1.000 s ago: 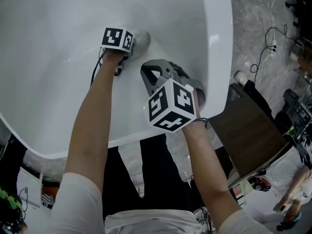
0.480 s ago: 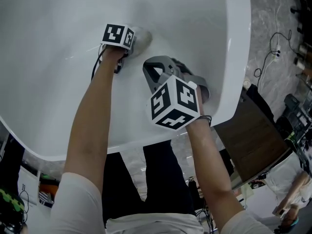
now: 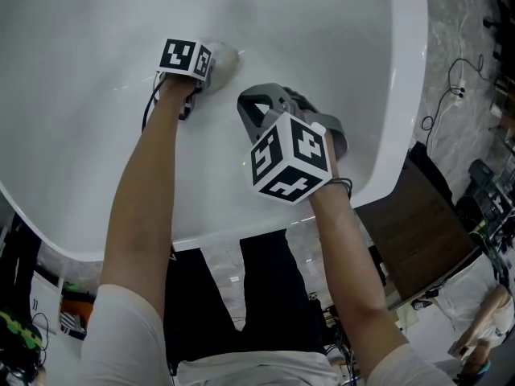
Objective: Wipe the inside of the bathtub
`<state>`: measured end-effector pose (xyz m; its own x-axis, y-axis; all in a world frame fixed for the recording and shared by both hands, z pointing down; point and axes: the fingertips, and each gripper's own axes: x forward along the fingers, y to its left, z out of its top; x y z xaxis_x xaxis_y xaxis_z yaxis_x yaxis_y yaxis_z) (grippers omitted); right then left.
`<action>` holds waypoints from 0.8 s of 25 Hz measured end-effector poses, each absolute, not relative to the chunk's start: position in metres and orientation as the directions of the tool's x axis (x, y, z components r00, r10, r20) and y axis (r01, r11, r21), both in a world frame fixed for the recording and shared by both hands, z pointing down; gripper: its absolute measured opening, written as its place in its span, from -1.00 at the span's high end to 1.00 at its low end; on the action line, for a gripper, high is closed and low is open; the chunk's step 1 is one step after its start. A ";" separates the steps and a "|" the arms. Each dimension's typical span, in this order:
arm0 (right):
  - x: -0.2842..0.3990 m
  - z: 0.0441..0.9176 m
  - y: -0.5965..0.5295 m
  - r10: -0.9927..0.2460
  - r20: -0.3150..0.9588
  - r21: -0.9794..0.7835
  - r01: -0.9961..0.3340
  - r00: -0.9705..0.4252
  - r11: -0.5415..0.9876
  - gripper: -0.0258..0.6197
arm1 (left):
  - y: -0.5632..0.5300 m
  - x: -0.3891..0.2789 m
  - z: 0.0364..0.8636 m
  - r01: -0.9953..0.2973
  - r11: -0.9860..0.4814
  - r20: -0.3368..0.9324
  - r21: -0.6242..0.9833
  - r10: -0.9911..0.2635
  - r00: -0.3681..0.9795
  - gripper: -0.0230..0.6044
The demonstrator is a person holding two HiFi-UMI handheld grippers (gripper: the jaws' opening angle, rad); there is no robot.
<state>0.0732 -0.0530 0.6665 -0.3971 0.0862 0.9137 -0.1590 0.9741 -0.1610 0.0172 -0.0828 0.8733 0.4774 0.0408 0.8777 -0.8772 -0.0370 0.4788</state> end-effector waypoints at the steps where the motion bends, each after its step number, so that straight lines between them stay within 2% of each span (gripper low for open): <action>1: 0.072 0.668 -0.052 0.092 0.914 -0.162 -0.150 -0.394 0.975 0.87 | -0.081 0.013 0.872 -0.879 -0.035 0.879 0.476 0.040 0.475 0.62; 10: 0.049 0.689 -0.047 0.150 0.918 -0.183 -0.057 -0.368 0.981 0.87 | -0.066 -0.023 0.865 -0.882 -0.028 0.883 0.470 0.038 0.468 0.63; 20: 0.010 0.722 -0.045 0.153 0.910 -0.149 0.039 -0.385 0.988 0.87 | -0.042 -0.057 0.859 -0.890 -0.025 0.891 0.454 0.023 0.454 0.63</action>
